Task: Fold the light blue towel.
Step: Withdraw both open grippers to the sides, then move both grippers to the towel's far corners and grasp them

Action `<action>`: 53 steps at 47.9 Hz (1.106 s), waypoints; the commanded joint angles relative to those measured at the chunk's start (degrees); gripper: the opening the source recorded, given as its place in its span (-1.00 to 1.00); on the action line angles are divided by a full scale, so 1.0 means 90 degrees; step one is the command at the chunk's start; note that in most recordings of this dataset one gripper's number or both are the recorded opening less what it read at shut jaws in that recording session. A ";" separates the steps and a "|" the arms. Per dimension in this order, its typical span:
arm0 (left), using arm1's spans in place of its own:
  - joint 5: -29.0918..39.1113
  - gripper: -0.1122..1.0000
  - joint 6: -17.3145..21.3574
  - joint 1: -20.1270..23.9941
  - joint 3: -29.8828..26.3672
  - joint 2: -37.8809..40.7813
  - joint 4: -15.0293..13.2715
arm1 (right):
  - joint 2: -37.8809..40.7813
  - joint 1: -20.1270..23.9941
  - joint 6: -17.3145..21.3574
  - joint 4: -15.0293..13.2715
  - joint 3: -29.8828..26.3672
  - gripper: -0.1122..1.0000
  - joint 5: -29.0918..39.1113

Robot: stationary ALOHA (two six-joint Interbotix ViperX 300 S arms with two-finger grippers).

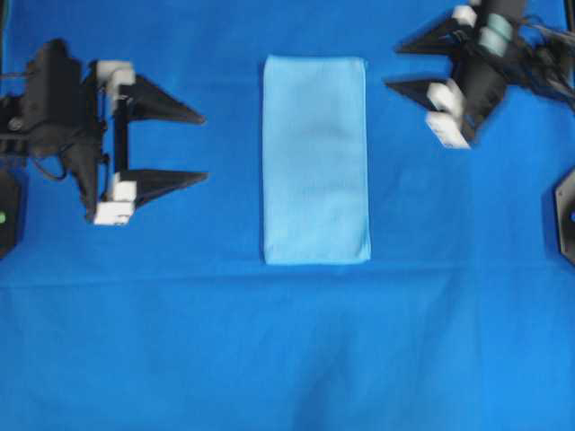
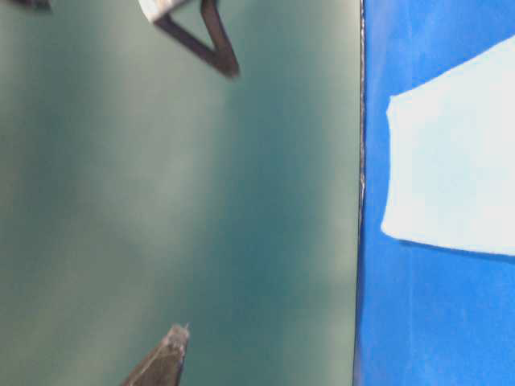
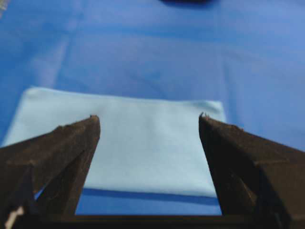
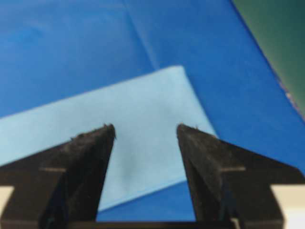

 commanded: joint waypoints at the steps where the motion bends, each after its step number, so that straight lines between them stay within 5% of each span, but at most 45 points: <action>1: -0.0264 0.63 0.0010 0.0166 0.0137 -0.0156 0.0000 | -0.0479 0.0088 0.0010 0.0127 0.0254 0.26 -0.0195; 8: -0.0527 0.63 0.0010 0.0303 0.0332 -0.0117 0.0000 | -0.0771 0.0098 0.0010 0.0312 0.0664 0.26 -0.0449; 24: -0.0586 0.63 0.0010 0.0381 0.0156 0.0205 0.0000 | -0.0449 0.0098 0.0029 0.0332 0.0557 0.26 -0.0605; 37: -0.0684 0.63 0.0059 0.0957 -0.0479 0.1445 0.0000 | 0.0781 -0.0479 -0.0059 0.0293 -0.0010 0.26 -0.0605; 53: -0.1123 0.63 0.0068 0.1914 -0.1426 0.3545 0.0000 | 0.2676 -0.1250 -0.0088 -0.0176 -0.1113 0.26 -0.0078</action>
